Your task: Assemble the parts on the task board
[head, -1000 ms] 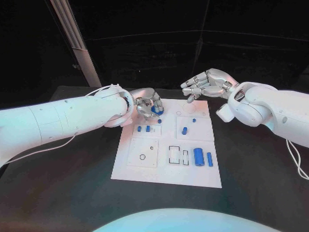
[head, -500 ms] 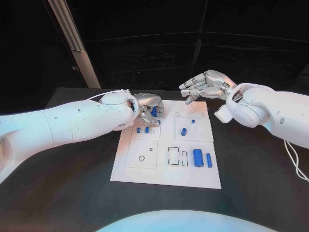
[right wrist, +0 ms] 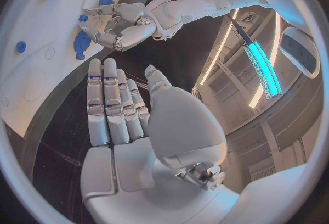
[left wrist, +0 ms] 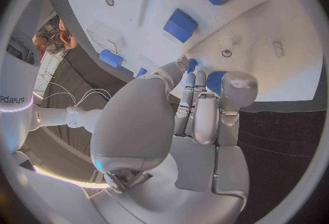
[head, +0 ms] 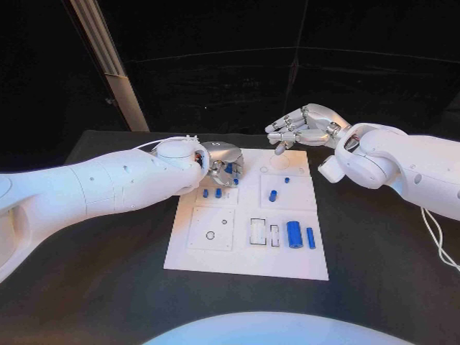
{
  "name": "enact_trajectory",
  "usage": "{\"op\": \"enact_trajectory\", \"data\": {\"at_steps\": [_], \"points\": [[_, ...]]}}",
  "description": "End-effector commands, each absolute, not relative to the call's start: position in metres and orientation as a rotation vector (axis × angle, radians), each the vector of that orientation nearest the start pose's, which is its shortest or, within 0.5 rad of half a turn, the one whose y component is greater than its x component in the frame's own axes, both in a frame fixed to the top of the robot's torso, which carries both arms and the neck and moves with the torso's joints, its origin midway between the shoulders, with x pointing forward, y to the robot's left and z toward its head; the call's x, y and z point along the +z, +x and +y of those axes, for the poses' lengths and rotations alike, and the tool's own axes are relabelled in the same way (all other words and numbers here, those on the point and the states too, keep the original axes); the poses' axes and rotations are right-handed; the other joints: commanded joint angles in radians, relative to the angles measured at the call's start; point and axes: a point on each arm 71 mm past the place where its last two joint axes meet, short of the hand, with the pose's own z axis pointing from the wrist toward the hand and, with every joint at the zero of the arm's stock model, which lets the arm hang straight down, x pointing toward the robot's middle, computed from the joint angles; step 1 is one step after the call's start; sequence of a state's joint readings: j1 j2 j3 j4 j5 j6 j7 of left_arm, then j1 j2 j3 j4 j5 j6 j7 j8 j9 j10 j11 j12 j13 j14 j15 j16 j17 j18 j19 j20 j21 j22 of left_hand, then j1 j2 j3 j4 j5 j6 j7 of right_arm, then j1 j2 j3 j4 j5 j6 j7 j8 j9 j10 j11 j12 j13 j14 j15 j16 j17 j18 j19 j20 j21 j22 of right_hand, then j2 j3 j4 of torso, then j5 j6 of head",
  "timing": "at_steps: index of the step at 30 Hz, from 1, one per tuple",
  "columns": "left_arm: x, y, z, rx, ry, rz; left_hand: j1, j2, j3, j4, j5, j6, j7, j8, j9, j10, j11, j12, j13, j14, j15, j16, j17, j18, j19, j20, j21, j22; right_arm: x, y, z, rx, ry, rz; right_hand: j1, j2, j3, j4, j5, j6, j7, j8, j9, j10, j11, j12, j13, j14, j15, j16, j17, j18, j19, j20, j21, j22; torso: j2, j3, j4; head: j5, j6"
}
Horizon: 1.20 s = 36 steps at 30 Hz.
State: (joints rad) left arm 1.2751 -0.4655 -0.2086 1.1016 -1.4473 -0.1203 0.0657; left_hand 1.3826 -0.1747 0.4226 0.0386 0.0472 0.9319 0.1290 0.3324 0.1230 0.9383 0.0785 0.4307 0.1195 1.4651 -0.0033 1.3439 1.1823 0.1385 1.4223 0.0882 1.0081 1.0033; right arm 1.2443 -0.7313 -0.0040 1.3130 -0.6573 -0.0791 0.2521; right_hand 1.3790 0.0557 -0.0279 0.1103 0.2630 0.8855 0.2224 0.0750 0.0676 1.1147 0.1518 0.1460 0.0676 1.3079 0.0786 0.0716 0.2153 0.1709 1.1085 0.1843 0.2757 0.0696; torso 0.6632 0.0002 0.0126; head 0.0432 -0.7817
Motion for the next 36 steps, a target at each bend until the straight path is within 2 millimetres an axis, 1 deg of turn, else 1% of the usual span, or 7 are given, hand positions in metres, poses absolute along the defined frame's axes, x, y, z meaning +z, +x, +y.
{"op": "enact_trajectory", "data": {"at_steps": [1,5,11,25,29,36], "points": [[-0.2317,0.5364,0.1150,-0.634,0.484,1.847,0.006,0.014,0.013,0.000,0.001,0.009,0.000,-0.006,-0.003,0.012,0.000,-0.007,-0.005,0.026,-0.006,0.007,0.001,-0.019,0.006,-0.001,0.009,0.007,-0.1604,0.5274,-0.1912,1.342,0.375,1.714,-0.006,0.002,0.003,0.002,0.004,-0.005,0.002,0.006,0.000,-0.009,-0.001,0.004,-0.001,0.000,0.006,-0.004,-0.001,0.013,0.003,0.006,-0.004,-0.001,0.000,0.0006,0.0016,0.000,0.000],[-0.2339,0.5368,0.1135,-0.631,0.480,1.845,0.008,0.020,0.021,-0.001,0.001,0.014,0.001,-0.010,-0.006,0.019,-0.001,-0.014,-0.011,0.028,-0.006,0.008,0.002,-0.020,0.008,-0.002,0.016,0.013,-0.1604,0.5274,-0.1905,1.344,0.374,1.714,-0.006,0.002,0.003,0.002,0.004,-0.005,0.002,0.006,0.000,-0.009,-0.001,0.005,0.000,0.000,0.006,-0.004,-0.001,0.013,0.003,0.006,-0.005,-0.001,0.000,0.0001,0.0006,0.000,0.000],[-0.2367,0.5366,0.1113,-0.626,0.479,1.857,0.009,0.023,0.035,-0.004,0.001,0.026,0.001,-0.019,-0.011,0.034,-0.001,-0.028,-0.023,0.029,-0.007,0.010,0.001,-0.022,0.009,-0.003,0.025,0.023,-0.1604,0.5273,-0.1904,1.344,0.373,1.715,-0.006,0.002,0.003,0.002,0.004,-0.005,0.002,0.006,0.000,-0.009,-0.001,0.005,0.000,0.000,0.006,-0.004,-0.001,0.013,0.003,0.006,-0.005,-0.001,0.000,0.0005,-0.0001,0.000,-0.002],[-0.2400,0.5363,0.1094,-0.608,0.480,1.890,0.011,0.032,0.056,-0.010,0.001,0.050,0.000,-0.028,-0.018,0.070,-0.006,-0.043,-0.037,0.028,-0.010,0.010,-0.006,-0.026,0.012,-0.005,0.052,0.053,-0.1604,0.5272,-0.1902,1.345,0.373,1.715,-0.006,0.002,0.003,0.002,0.004,-0.005,0.002,0.006,0.000,-0.009,-0.001,0.005,0.000,0.000,0.006,-0.004,-0.001,0.013,0.003,0.006,-0.005,-0.001,-0.001,0.0000,0.0013,-0.004,-0.002],[-0.2391,0.5363,0.1102,-0.612,0.475,1.877,0.022,0.042,0.067,-0.020,0.001,0.063,-0.002,-0.029,-0.019,0.103,-0.013,-0.035,-0.035,0.029,-0.015,0.011,-0.006,-0.029,0.017,-0.008,0.073,0.074,-0.1604,0.5272,-0.1901,1.346,0.372,1.715,-0.006,0.002,0.003,0.002,0.004,-0.005,0.002,0.006,0.000,-0.009,-0.001,0.005,0.000,0.000,0.006,-0.004,-0.001,0.013,0.003,0.006,-0.005,-0.001,-0.001,-0.0005,0.0017,-0.005,-0.002],[-0.2334,0.5343,0.1132,-0.642,0.463,1.819,0.029,0.045,0.077,-0.030,0.001,0.073,-0.003,-0.034,-0.021,0.116,-0.015,-0.040,-0.038,0.030,-0.018,0.014,-0.005,-0.031,0.018,-0.011,0.084,0.086,-0.1604,0.5274,-0.1904,1.346,0.372,1.715,-0.006,0.003,0.004,0.003,0.004,-0.004,0.002,0.006,0.000,-0.009,-0.001,0.005,0.000,0.000,0.006,-0.004,-0.002,0.013,0.004,0.006,-0.005,-0.001,-0.001,-0.0003,0.0030,-0.006,0.002]]}}
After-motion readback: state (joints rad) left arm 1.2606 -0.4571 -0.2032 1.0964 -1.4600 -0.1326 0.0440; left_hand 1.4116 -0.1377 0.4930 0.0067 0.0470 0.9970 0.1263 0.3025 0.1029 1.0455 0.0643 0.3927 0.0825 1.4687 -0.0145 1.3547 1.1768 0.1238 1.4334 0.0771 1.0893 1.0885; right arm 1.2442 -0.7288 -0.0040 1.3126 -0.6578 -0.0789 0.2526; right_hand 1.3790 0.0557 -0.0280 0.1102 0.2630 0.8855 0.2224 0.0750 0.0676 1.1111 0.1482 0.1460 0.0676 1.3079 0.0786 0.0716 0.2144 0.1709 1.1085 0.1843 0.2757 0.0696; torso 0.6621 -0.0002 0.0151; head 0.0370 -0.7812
